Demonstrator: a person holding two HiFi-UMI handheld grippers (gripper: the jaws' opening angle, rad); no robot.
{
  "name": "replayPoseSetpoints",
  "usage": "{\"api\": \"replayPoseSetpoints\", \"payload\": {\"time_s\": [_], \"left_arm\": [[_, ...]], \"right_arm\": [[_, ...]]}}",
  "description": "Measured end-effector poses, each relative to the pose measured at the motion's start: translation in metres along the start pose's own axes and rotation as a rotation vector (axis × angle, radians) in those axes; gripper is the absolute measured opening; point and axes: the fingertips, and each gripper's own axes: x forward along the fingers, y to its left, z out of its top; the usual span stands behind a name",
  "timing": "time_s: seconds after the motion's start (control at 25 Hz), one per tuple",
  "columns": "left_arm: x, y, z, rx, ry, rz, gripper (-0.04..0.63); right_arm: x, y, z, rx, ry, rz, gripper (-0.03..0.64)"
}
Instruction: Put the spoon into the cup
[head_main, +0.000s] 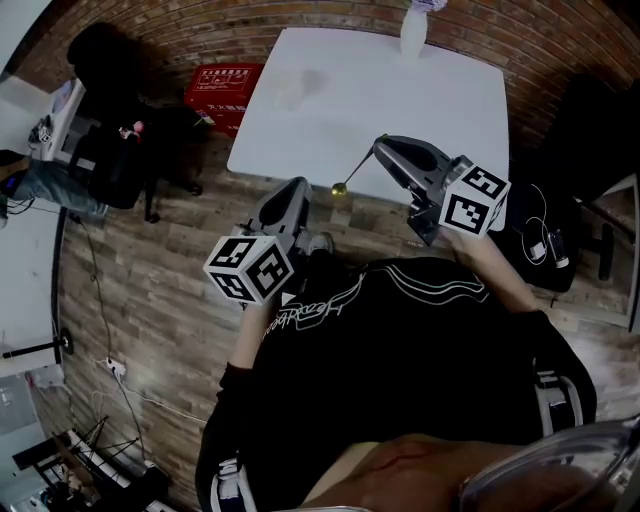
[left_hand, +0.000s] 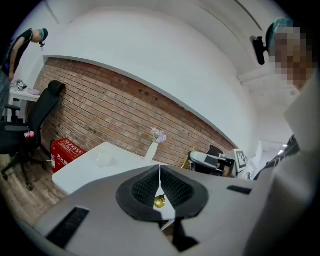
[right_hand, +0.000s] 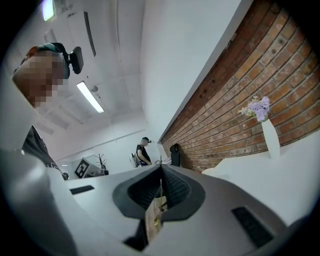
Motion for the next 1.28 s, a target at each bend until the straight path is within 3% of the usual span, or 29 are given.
{"api": "replayPoseSetpoints", "payload": {"time_s": [0.68,1.28], "left_arm": [[0.086,0.174,0.109,0.016,0.126,-0.158,0.007],[0.158,0.243,0.116,0.000,0.227,-0.233,0.006]], "right_arm": [[0.174,-0.087,0.037,0.025,-0.040,-0.200,0.000],[0.229,-0.159,0.041,0.045,-0.055,-0.311,0.000]]}}
